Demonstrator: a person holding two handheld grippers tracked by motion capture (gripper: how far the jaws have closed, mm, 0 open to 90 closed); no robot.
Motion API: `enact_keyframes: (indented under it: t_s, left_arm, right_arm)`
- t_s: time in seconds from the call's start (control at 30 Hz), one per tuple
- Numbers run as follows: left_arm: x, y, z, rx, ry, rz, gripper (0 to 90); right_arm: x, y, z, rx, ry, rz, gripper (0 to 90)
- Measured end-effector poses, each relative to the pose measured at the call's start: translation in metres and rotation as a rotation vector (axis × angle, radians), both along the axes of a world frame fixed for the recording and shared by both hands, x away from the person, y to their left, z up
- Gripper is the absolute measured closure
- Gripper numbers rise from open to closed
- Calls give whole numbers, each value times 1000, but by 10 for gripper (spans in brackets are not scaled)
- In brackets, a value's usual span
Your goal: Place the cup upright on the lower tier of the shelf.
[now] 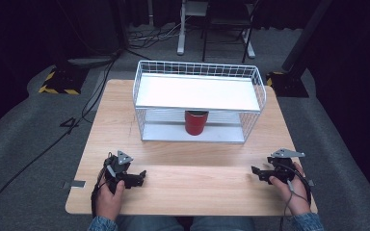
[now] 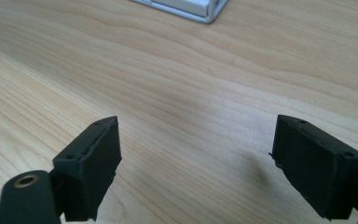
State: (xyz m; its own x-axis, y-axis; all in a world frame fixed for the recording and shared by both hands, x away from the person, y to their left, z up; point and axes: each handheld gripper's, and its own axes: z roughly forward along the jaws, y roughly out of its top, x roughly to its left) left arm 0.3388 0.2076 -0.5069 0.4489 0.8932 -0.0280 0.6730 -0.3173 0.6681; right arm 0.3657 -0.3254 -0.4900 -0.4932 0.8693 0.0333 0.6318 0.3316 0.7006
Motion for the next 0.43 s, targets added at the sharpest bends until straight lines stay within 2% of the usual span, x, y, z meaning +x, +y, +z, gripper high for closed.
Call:
enact_keyframes:
  t_s: [0.1, 0.17, 0.23, 0.27, 0.43]
  left_arm:
    - [0, 0, 0, -1, 0, 0, 1]
    - [0, 0, 0, 0, 0, 0, 1]
    - [0, 0, 0, -1, 0, 0, 1]
    - [0, 0, 0, 0, 0, 0, 1]
    - [0, 0, 0, 1, 0, 0, 1]
  right_arm:
    - [-2, 0, -7, -19, 10, -2, 157]
    - [-3, 1, -10, -35, -16, -7, 145]
    - [-3, 1, -12, -28, -30, -17, 127]
    - [-3, 3, -16, -20, -54, -35, 85]
    - [-3, 3, -16, -19, -56, -41, 83]
